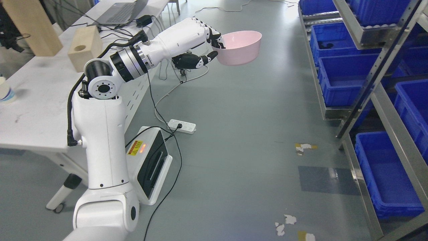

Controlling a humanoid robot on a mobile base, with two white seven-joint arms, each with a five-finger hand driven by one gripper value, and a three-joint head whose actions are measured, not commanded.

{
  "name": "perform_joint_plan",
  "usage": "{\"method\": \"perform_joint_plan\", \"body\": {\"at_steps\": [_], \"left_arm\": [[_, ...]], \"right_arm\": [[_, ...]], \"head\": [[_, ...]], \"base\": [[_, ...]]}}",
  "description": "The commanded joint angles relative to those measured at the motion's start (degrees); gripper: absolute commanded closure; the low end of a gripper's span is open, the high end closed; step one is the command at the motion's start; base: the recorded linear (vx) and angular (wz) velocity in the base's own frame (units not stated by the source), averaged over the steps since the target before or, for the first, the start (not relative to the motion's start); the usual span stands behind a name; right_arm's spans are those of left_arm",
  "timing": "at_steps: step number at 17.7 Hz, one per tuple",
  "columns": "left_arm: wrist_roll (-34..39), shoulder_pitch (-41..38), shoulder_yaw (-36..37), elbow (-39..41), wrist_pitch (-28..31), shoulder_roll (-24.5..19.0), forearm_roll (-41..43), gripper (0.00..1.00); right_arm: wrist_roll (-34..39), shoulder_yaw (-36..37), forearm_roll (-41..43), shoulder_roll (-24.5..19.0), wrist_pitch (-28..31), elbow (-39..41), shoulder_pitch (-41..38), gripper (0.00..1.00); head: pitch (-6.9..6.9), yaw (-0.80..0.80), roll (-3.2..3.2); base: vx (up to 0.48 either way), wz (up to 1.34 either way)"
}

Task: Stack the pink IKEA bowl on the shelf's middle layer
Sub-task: 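Hold the pink bowl raised in the left hand while driving to the other shelf, then lower the held pink bowl onto the pink bowl on the tray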

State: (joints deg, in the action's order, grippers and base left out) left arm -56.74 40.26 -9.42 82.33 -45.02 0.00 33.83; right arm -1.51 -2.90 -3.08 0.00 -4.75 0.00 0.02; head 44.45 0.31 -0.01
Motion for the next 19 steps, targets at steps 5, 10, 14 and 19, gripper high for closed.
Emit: {"method": "perform_joint_plan", "body": {"at_steps": [5,10,14,19], "left_arm": [[0.0,0.4,-0.1,0.0,0.0,-1.0,0.0,0.99],[0.0,4.6,0.3,-0.1,0.0,-1.0,0.0,0.99],[-0.5,9.4,0.2,-0.3,0.0,-1.0,0.6,0.99],[-0.6,10.6,-0.8,-4.1,0.0,-1.3,10.6,0.99]], "right_arm": [[0.0,0.0,0.0,1.0,0.0,1.0,-1.3,0.0],[0.0,0.0,0.0,1.0,0.0,1.0,-1.3,0.0],[0.0,0.0,0.0,1.0,0.0,1.0,-1.3,0.0],[0.0,0.0,0.0,1.0,0.0,1.0,-1.3,0.0]], "head": [[0.0,0.0,0.0],[0.0,0.0,0.0],[0.0,0.0,0.0],[0.0,0.0,0.0]], "base": [[0.125,-0.83],[0.062,-1.41],[0.047,-1.52],[0.053,-1.23]]}}
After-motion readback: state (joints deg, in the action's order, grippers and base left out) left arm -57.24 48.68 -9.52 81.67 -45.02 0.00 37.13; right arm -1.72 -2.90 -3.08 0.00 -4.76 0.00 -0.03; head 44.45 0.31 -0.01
